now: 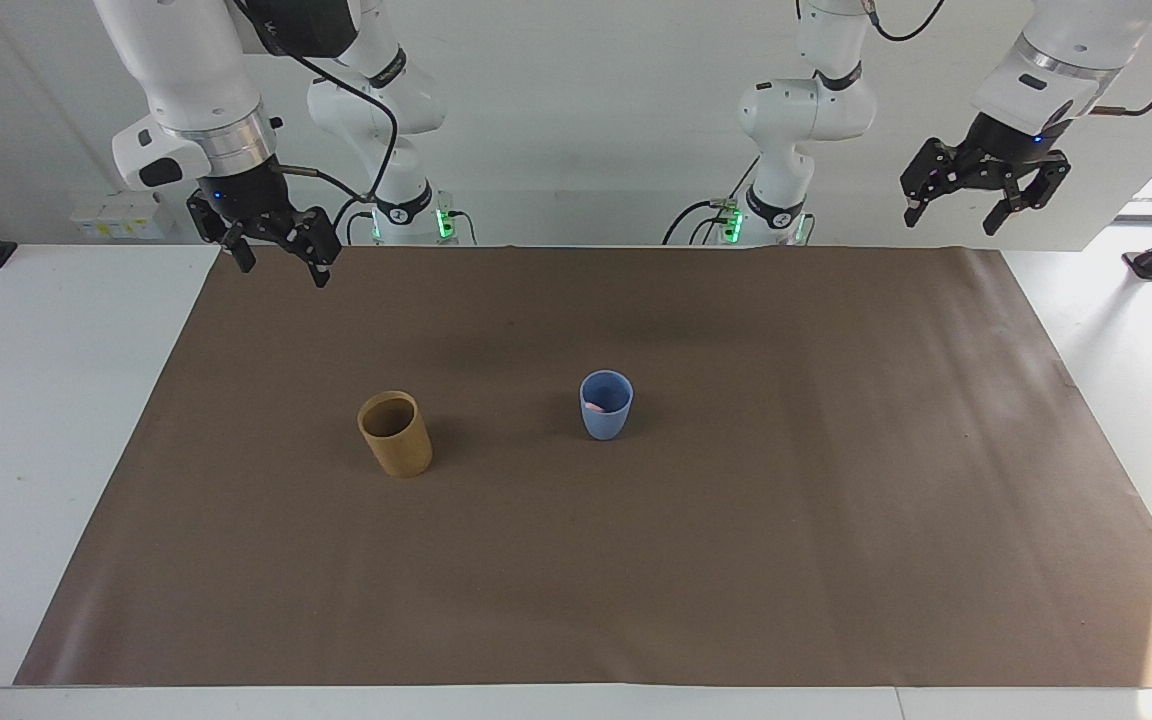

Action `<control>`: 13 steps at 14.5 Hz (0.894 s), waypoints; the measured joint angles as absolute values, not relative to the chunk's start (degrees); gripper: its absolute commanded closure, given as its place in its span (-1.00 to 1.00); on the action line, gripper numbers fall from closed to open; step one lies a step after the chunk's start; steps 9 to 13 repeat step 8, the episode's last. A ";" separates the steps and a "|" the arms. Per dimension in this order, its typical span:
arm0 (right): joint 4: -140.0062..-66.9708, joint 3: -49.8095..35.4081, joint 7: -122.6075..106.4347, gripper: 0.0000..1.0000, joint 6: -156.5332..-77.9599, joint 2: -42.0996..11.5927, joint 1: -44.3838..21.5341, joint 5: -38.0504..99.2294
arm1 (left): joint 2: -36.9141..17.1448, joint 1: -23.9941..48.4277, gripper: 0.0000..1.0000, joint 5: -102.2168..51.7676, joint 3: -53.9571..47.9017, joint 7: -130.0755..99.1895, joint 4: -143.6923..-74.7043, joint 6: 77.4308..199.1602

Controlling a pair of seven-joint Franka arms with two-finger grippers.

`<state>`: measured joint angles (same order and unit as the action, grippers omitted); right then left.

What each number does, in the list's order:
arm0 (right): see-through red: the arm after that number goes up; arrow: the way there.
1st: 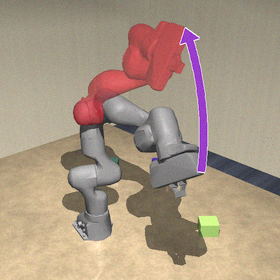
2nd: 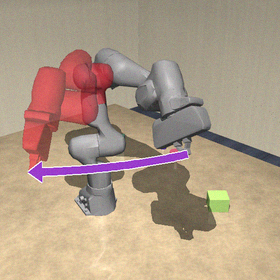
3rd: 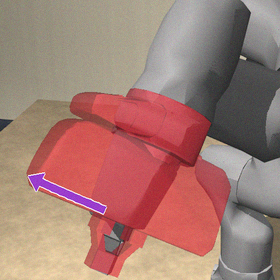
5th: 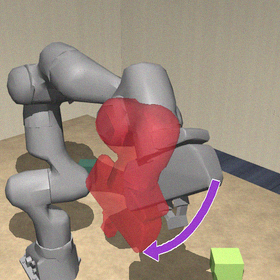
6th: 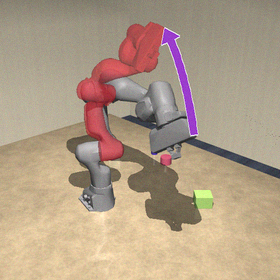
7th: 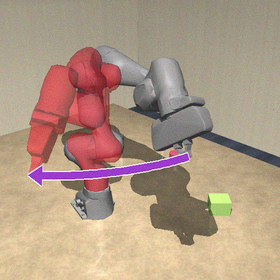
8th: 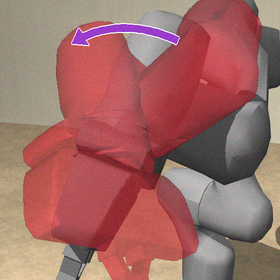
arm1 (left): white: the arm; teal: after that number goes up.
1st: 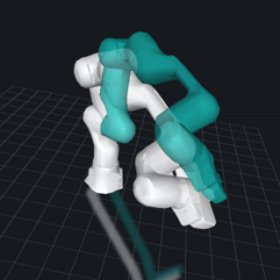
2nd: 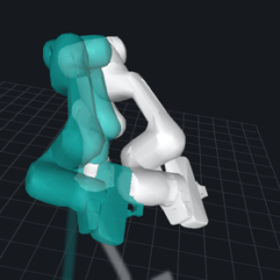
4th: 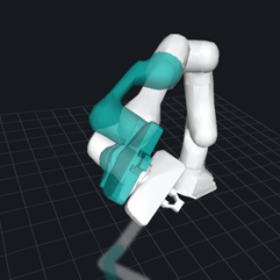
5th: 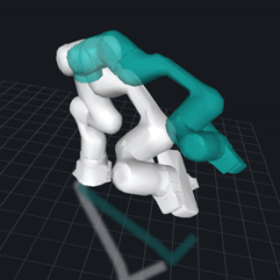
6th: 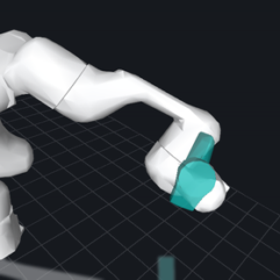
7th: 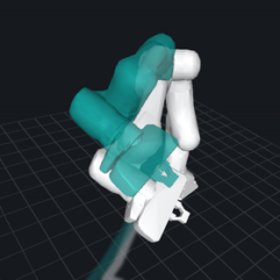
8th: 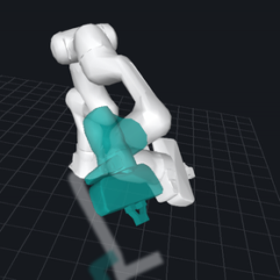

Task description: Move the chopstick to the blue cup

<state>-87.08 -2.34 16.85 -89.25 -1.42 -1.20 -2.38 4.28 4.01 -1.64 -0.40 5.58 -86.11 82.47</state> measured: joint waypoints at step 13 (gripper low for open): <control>-93.28 -2.34 16.83 -1.00 -93.07 2.09 -1.17 -0.88 | 4.28 4.01 -1.00 -1.64 -0.40 5.58 -86.11 82.47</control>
